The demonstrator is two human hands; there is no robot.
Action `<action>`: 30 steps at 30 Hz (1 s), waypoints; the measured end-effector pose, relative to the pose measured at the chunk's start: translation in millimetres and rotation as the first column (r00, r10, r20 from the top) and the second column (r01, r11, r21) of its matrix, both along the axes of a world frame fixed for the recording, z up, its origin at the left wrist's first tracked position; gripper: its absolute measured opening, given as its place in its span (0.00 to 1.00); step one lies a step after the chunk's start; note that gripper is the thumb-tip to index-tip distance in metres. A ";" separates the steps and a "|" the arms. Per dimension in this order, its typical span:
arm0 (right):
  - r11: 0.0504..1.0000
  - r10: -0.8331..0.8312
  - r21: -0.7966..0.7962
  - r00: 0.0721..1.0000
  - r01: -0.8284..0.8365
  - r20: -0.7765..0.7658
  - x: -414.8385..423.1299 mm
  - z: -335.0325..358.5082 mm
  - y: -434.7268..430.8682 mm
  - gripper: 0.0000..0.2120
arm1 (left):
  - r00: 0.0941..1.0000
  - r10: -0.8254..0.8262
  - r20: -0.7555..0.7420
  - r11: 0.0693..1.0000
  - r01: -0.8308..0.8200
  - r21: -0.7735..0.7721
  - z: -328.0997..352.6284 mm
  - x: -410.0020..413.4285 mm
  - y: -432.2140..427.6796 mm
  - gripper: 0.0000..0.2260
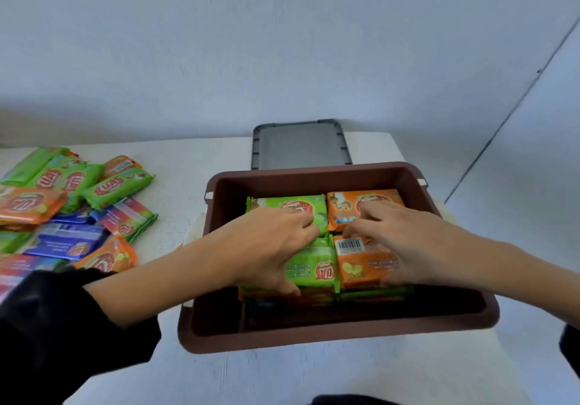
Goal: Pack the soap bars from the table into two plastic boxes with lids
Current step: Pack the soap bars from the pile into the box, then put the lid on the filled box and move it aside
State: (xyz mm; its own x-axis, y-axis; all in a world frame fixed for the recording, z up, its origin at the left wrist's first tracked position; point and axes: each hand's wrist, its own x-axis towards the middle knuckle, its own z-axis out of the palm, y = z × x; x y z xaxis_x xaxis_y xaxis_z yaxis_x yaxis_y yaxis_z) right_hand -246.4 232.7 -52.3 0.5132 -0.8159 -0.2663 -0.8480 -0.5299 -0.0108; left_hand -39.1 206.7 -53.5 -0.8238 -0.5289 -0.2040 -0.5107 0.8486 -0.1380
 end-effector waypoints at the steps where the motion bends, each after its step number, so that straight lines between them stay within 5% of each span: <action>1: 1.000 0.005 0.022 1.000 -0.005 -0.003 0.4 2.4 -2.0 0.35 | 1.000 -0.004 -0.011 1.000 0.004 0.007 0.9 0.6 0.5 0.33; 5: 1.000 -0.008 0.029 0.994 0.005 0.109 -1.6 23.0 -17.7 0.30 | 0.938 0.108 -0.329 0.983 -0.051 0.178 20.5 7.3 -17.2 0.27; 8: 0.997 -0.058 -0.039 0.959 0.072 0.277 -4.8 37.4 -43.4 0.25 | 0.730 0.271 -0.627 0.954 -0.114 0.279 33.4 14.3 -53.0 0.16; 10: 0.991 -0.069 -0.078 0.929 0.104 0.363 -4.9 41.9 -65.9 0.25 | 0.637 0.322 -0.700 0.946 -0.178 0.272 37.9 14.2 -80.8 0.13; 16: 0.970 -0.164 -0.098 0.896 0.222 0.413 0.2 23.5 -158.5 0.26 | 0.608 0.537 -0.585 0.844 -0.399 0.360 16.8 14.8 -164.2 0.17; 21: 0.946 -0.315 0.037 0.893 0.321 0.322 -11.5 -35.6 -238.0 0.34 | 0.524 0.796 -0.303 0.588 -0.552 0.591 -40.7 21.4 -215.4 0.29; 24: 0.863 -0.497 0.239 0.832 0.444 0.247 -20.2 -71.6 -255.5 0.40 | 0.473 0.873 -0.122 0.443 -0.661 0.605 -79.9 25.4 -228.6 0.40; 30: 0.807 -0.590 0.224 0.746 0.546 0.309 -12.5 -109.3 -252.1 0.38 | 0.433 0.878 -0.206 0.471 -0.696 0.542 -113.3 4.8 -224.5 0.41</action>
State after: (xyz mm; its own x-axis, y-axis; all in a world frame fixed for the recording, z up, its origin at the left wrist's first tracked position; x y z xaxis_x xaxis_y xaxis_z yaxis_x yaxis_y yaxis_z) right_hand -258.9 -19.4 -161.6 0.0392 -0.9621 -0.2699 -0.9176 0.0723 -0.3909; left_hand -34.3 -17.8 -166.8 -0.1054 -0.9532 -0.2835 -0.8910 -0.0361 0.4526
